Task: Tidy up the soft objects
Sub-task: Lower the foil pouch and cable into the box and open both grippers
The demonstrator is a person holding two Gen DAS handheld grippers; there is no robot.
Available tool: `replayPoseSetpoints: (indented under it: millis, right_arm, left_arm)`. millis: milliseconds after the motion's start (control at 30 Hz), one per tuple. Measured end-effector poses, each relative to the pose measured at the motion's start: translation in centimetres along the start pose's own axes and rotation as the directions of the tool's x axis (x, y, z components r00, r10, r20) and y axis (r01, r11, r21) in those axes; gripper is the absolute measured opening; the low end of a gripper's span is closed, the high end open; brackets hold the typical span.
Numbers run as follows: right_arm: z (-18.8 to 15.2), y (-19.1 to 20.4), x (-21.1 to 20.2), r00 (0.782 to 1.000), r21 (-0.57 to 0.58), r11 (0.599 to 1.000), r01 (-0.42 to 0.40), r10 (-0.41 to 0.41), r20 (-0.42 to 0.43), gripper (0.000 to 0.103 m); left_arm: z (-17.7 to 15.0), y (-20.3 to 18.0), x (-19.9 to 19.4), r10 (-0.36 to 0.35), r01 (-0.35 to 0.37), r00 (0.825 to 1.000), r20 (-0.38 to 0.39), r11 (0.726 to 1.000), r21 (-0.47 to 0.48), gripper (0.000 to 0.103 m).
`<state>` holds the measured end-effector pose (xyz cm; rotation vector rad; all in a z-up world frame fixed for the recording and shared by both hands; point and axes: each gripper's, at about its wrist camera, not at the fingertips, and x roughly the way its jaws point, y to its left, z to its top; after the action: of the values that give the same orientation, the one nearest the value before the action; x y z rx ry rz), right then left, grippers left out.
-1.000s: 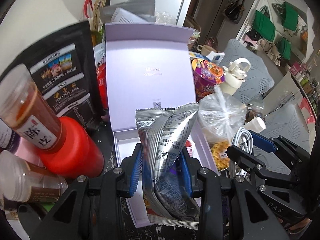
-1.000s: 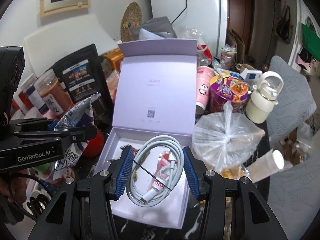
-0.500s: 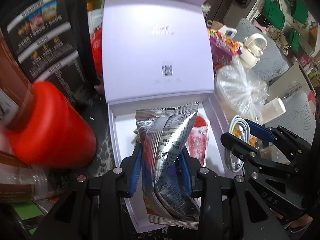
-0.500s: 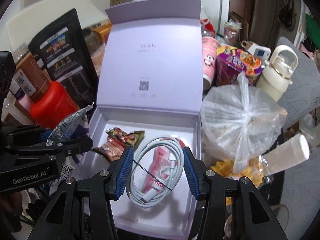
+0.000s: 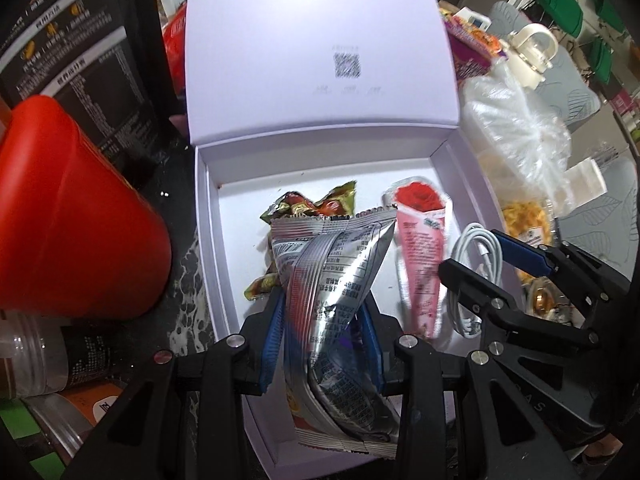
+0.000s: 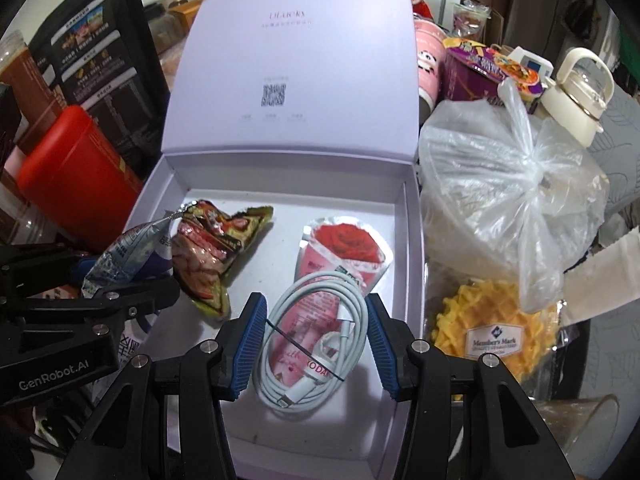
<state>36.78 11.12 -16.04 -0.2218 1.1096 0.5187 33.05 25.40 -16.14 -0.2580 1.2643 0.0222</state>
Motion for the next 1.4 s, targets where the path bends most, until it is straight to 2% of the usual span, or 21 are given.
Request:
replayPoseSetpoints:
  millis: [400,567,667,967,1100,1233,1333,1367,1400]
  right_arm:
    - [-0.2,0.1,2.8,0.998,-0.002,1.000,0.019,-0.019,-0.054,0.051]
    - [-0.2,0.0,3.1,0.997,-0.011,0.999,0.038,-0.039,-0.062,0.051]
    - [-0.2,-0.1,3.1,0.996,-0.009,0.999,0.046,-0.047,-0.075,0.051]
    - [-0.3,-0.6,1.3,0.996,-0.008,0.998,0.063,-0.063,-0.064,0.056]
    - [-0.2,-0.7,-0.2,0.996,-0.003,0.997,0.071,-0.071,-0.045,0.059]
    - [-0.4,-1.3,-1.9,0.997,0.009,0.997,0.073,-0.073,-0.028,0.059]
    - [-0.4,-1.4,-3.2,0.997,0.010,0.997,0.075,-0.075,-0.014,0.059]
    - [-0.3,-1.4,-3.5,0.997,0.010,0.997,0.078,-0.078,-0.008,0.059]
    - [-0.3,-1.4,-3.9,0.997,0.009,0.997,0.081,-0.081,-0.004,0.059]
  left_arm:
    - [0.4,-0.1,2.3,0.070,-0.070,0.998,-0.006,0.997,0.032,0.035]
    - [0.6,-0.4,3.5,0.101,-0.100,0.994,-0.043,0.994,0.033,0.035]
    - [0.8,-0.8,3.7,0.106,-0.105,0.994,-0.038,0.994,0.039,0.036]
    - [1.1,-1.8,4.0,0.152,-0.149,0.987,-0.058,0.987,0.060,0.037]
    - [1.3,-2.9,3.6,0.177,-0.174,0.983,-0.044,0.982,0.068,0.037]
    - [1.4,-3.7,2.8,0.171,-0.169,0.985,-0.026,0.983,0.073,0.037]
    - [1.4,-4.5,2.2,0.149,-0.146,0.988,-0.031,0.985,0.090,0.042]
    - [1.4,-4.7,2.1,0.145,-0.142,0.989,-0.030,0.986,0.090,0.050]
    - [1.3,-5.0,1.7,0.144,-0.142,0.989,-0.021,0.986,0.093,0.064]
